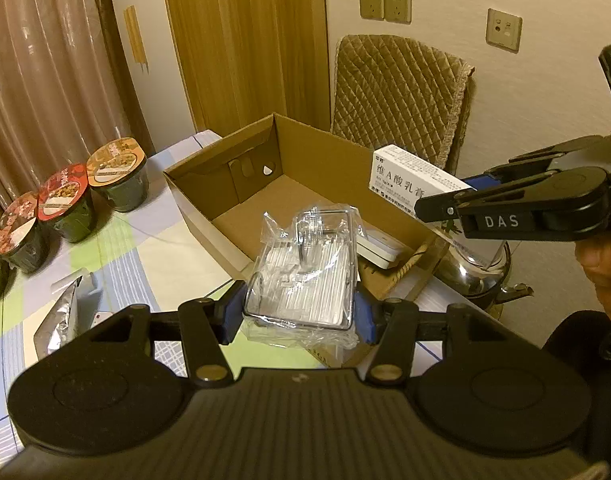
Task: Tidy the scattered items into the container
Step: 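Carry the held tube box and plastic tray over the cardboard box, then lower the clear plastic tray into the cardboard box and open the left gripper, then lower the white tube box into the cardboard box and open the right gripper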
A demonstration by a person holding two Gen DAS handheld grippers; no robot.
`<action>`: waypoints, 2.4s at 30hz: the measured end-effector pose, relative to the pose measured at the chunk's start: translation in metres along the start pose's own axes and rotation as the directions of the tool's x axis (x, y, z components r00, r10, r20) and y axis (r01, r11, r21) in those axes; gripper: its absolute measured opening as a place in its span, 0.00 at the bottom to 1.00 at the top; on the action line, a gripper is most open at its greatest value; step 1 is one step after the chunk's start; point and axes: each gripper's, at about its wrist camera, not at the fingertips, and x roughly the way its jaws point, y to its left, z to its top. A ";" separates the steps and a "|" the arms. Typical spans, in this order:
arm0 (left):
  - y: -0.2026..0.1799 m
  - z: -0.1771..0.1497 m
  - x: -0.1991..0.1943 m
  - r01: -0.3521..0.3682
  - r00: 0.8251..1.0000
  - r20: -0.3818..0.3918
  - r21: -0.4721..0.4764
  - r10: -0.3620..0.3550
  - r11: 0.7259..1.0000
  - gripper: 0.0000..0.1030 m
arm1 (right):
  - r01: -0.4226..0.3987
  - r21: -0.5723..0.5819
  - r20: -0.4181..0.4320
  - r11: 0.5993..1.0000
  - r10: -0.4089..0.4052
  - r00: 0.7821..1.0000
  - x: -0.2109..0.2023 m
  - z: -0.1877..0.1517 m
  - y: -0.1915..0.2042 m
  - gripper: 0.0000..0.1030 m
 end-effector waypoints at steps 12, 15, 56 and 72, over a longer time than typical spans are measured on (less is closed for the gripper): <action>-0.001 0.011 0.022 0.007 1.000 -0.007 -0.013 -0.007 1.000 0.48 | 0.012 -0.002 -0.010 1.000 -0.012 1.000 0.013 0.004 -0.008 0.28; 0.000 0.017 0.030 0.007 1.000 -0.007 -0.019 -0.007 1.000 0.48 | 0.016 -0.002 -0.014 1.000 -0.016 1.000 0.017 0.005 -0.011 0.28; 0.015 0.019 0.067 0.013 1.000 -0.006 -0.096 -0.013 0.995 0.61 | 0.036 0.004 -0.032 0.999 -0.036 0.999 0.039 0.005 -0.026 0.28; 0.025 0.010 0.060 0.000 1.000 -0.005 -0.132 0.000 0.991 0.61 | -0.003 -0.010 0.014 1.000 0.003 1.000 0.052 0.024 -0.006 0.28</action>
